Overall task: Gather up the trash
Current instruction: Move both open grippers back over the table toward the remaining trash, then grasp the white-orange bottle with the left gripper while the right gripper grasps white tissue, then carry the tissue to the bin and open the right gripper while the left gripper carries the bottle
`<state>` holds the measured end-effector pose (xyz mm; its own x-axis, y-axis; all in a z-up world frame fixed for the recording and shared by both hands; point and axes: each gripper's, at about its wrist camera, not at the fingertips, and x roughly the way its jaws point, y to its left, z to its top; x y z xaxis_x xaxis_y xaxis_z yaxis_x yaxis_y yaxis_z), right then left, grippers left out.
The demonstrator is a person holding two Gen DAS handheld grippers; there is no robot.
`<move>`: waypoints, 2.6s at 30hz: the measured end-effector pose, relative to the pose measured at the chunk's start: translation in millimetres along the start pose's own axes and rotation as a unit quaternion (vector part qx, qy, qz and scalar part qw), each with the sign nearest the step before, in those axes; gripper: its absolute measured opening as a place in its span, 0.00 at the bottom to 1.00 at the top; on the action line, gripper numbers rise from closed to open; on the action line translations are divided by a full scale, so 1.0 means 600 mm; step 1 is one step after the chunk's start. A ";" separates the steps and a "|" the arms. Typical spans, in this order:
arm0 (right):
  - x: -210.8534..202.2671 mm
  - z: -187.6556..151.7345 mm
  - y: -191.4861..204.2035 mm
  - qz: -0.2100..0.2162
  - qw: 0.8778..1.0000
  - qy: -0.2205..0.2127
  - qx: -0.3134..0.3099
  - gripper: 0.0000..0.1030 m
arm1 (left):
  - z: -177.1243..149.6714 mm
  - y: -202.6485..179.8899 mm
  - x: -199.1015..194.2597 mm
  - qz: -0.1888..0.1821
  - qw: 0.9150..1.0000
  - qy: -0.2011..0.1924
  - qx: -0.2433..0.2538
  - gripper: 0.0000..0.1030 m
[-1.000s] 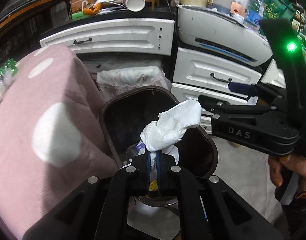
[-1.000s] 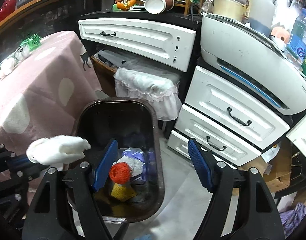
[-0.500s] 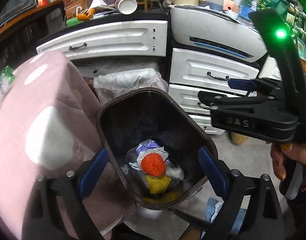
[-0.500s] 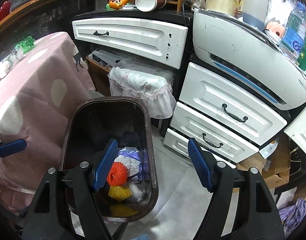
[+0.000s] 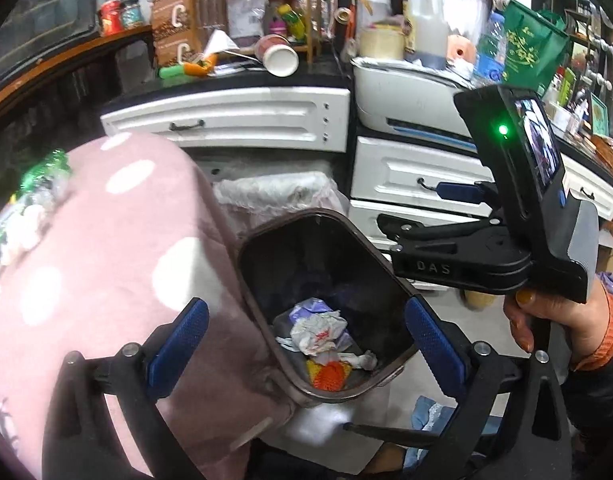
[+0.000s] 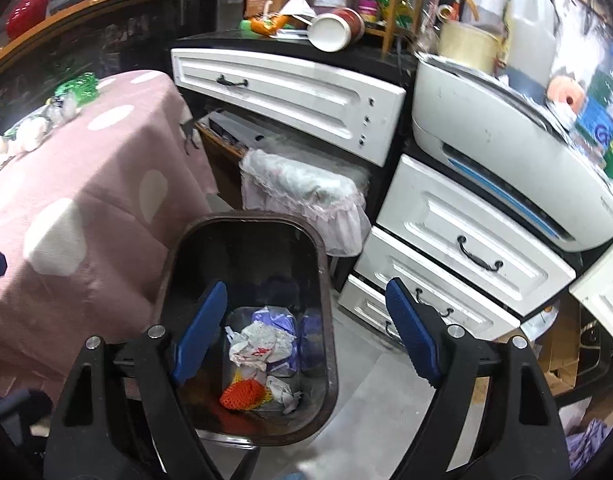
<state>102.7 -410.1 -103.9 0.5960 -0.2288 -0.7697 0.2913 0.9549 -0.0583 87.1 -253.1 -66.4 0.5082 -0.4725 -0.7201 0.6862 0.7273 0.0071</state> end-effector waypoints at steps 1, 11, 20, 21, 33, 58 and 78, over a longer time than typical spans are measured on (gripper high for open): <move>-0.004 0.003 0.004 0.004 1.000 -0.001 -0.002 0.79 | 0.000 0.006 -0.007 0.004 1.000 -0.001 -0.003 0.95; -0.039 0.047 0.080 0.111 0.993 -0.022 -0.021 0.83 | -0.016 0.115 -0.062 0.056 0.997 -0.013 -0.052 0.95; -0.030 0.094 0.224 0.226 0.972 0.000 -0.067 0.83 | -0.064 0.274 -0.087 0.128 0.985 0.012 -0.116 0.95; -0.029 0.101 0.247 0.236 0.969 0.001 -0.076 0.83 | -0.072 0.299 -0.093 0.142 0.982 0.014 -0.127 0.95; -0.016 0.195 0.462 0.318 0.929 0.005 -0.187 0.83 | -0.066 0.558 -0.165 0.260 0.953 0.032 -0.155 0.95; 0.129 0.301 0.687 0.286 0.896 0.016 -0.339 0.36 | -0.019 0.797 -0.023 0.233 0.936 0.197 -0.177 0.71; -0.009 0.225 0.567 0.336 0.904 -0.012 -0.262 0.30 | -0.058 0.677 -0.163 0.263 0.929 0.036 -0.258 0.59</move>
<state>299.9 -109.6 -33.8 0.5243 0.4394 -0.7294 -0.5343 0.8367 0.1200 298.1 106.2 -17.3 0.6540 0.0375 -0.7555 0.0018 0.9987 0.0512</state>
